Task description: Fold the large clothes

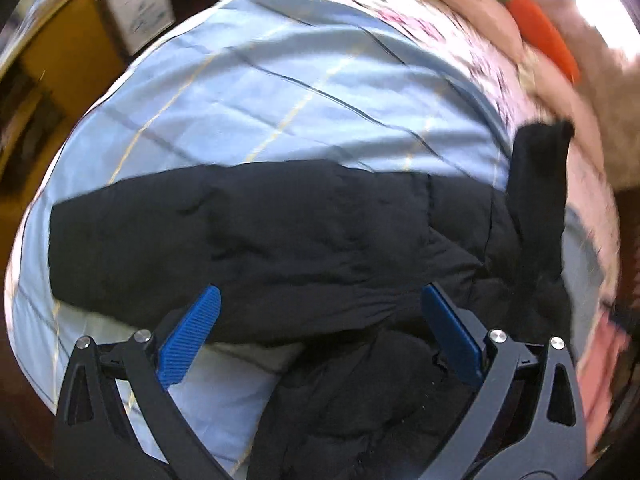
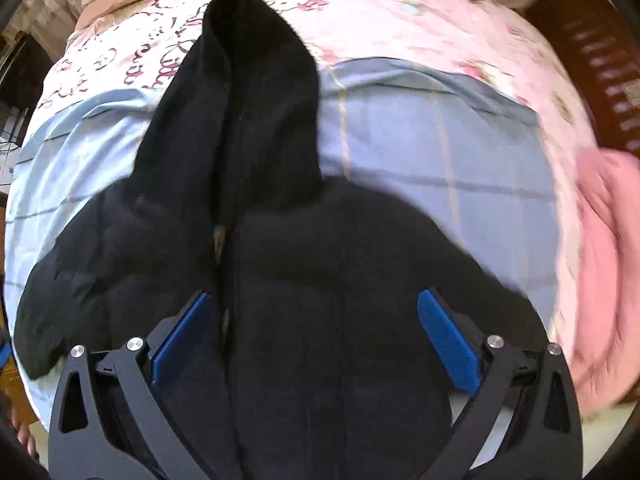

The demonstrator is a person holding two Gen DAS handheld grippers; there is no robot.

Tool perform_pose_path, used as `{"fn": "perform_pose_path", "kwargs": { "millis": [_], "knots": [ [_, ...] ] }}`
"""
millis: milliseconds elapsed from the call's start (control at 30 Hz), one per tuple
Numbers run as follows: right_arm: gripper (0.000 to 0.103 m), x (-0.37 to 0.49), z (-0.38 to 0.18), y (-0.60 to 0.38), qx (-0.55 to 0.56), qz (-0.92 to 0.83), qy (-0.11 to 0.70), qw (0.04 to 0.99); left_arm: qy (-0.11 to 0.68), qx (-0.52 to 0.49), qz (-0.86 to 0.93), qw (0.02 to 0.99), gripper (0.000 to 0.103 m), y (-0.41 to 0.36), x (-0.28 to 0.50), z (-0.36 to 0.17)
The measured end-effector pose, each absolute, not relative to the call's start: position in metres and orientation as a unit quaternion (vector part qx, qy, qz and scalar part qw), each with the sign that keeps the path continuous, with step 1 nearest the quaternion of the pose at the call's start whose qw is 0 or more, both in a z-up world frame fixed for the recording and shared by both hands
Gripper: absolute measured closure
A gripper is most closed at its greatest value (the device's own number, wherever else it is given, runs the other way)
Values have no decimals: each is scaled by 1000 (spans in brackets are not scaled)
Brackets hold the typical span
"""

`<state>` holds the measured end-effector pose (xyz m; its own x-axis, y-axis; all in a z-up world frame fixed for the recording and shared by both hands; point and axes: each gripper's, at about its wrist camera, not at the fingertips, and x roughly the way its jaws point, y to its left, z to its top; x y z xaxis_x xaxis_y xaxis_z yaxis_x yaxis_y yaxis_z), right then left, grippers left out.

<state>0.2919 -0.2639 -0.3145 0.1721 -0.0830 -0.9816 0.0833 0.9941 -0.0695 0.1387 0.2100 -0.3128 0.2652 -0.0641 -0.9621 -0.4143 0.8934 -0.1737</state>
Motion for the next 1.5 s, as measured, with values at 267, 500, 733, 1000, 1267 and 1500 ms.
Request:
{"fn": "perform_pose_path", "kwargs": {
  "millis": [267,500,733,1000,1267,1500],
  "knots": [
    [1,412,-409,-298,46,-89,624,775,616,-149,121,764,2,165,156,-375],
    [17,446,-461,-271,37,-2,653,756,620,-109,126,767,2,148,153,-421],
    [71,432,-438,-254,-30,55,595,801,613,-97,123,774,2,150,153,-436],
    [93,404,-399,-238,-95,74,533,837,592,-85,133,790,2,145,144,-440],
    [93,329,-337,-235,-136,143,471,860,595,-78,152,786,2,138,150,-434],
    [93,340,-350,-249,-106,114,491,857,515,-37,53,855,2,81,238,-351]
  ]
}}
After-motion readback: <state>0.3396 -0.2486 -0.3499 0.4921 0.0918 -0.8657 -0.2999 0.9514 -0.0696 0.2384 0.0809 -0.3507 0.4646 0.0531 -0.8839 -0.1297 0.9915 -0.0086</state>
